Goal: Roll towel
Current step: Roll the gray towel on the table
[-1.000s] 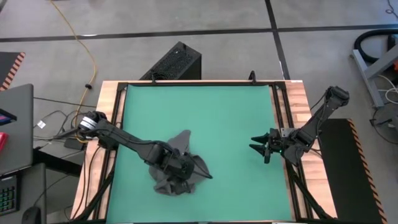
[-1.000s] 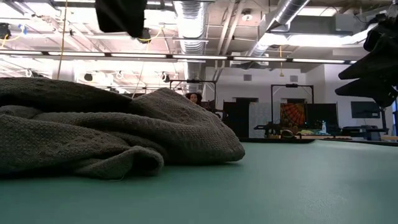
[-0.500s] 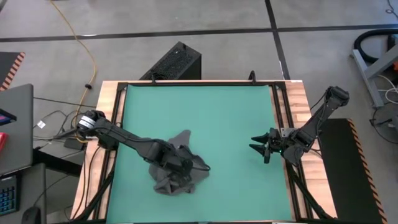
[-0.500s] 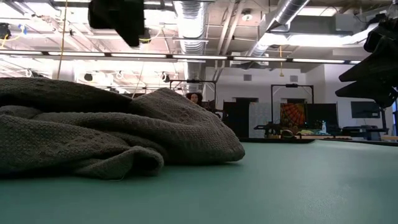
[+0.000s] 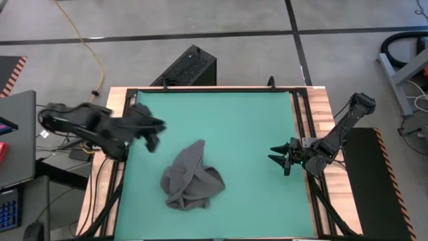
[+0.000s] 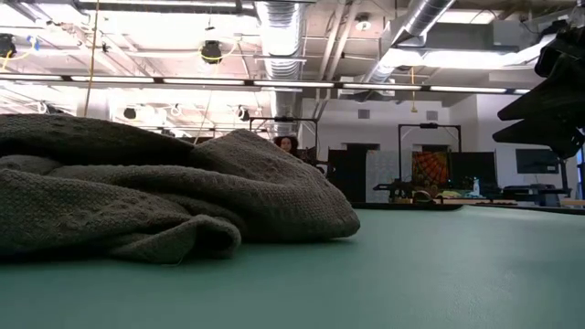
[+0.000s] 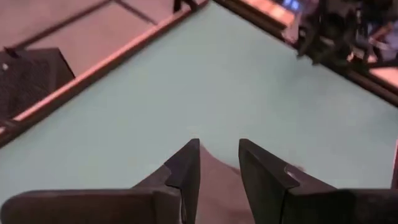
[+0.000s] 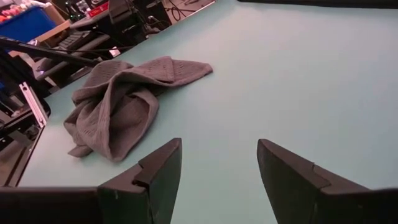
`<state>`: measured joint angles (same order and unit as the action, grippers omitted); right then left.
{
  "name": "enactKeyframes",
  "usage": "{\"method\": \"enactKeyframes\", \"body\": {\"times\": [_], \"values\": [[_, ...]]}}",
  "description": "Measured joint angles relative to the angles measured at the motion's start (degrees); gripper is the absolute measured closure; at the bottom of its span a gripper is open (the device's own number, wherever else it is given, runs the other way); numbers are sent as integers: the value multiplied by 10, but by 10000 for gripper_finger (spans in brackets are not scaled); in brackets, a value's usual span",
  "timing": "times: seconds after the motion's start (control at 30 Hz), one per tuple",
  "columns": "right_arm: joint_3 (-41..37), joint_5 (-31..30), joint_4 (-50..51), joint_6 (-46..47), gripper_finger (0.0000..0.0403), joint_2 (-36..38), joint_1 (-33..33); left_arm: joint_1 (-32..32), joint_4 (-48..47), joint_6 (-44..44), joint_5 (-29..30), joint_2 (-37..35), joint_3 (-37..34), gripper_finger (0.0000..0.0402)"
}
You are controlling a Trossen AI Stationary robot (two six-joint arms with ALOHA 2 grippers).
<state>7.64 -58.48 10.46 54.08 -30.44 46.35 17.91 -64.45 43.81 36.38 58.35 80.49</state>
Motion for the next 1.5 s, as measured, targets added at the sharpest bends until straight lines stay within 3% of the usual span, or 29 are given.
{"method": "enactKeyframes", "body": {"times": [0.13,0.3,0.43,0.53,0.73,0.83,0.97,1.17,1.3,1.43,1.5], "values": [[0,0,0,17,168,0,0,14,87,58,20,-135,-179,304],[0,0,2,59,168,0,0,21,355,159,-60,-252,-443,304],[0,0,4,74,168,0,0,27,650,178,-108,-268,-593,304],[0,0,4,74,168,0,0,33,773,174,-116,-228,-648,304],[0,0,4,76,168,0,0,35,858,149,-231,-128,-655,302],[0,0,4,76,168,0,0,33,902,150,-266,-68,-623,296],[0,0,5,83,168,0,0,36,814,125,-295,17,-534,302],[0,0,20,106,168,0,0,42,669,149,-256,133,-422,313],[0,1,24,106,168,0,0,38,670,187,-284,196,-400,313],[0,0,26,104,168,0,0,36,706,201,-354,252,-400,314],[0,0,30,102,168,0,0,36,721,212,-355,281,-400,314]]}}
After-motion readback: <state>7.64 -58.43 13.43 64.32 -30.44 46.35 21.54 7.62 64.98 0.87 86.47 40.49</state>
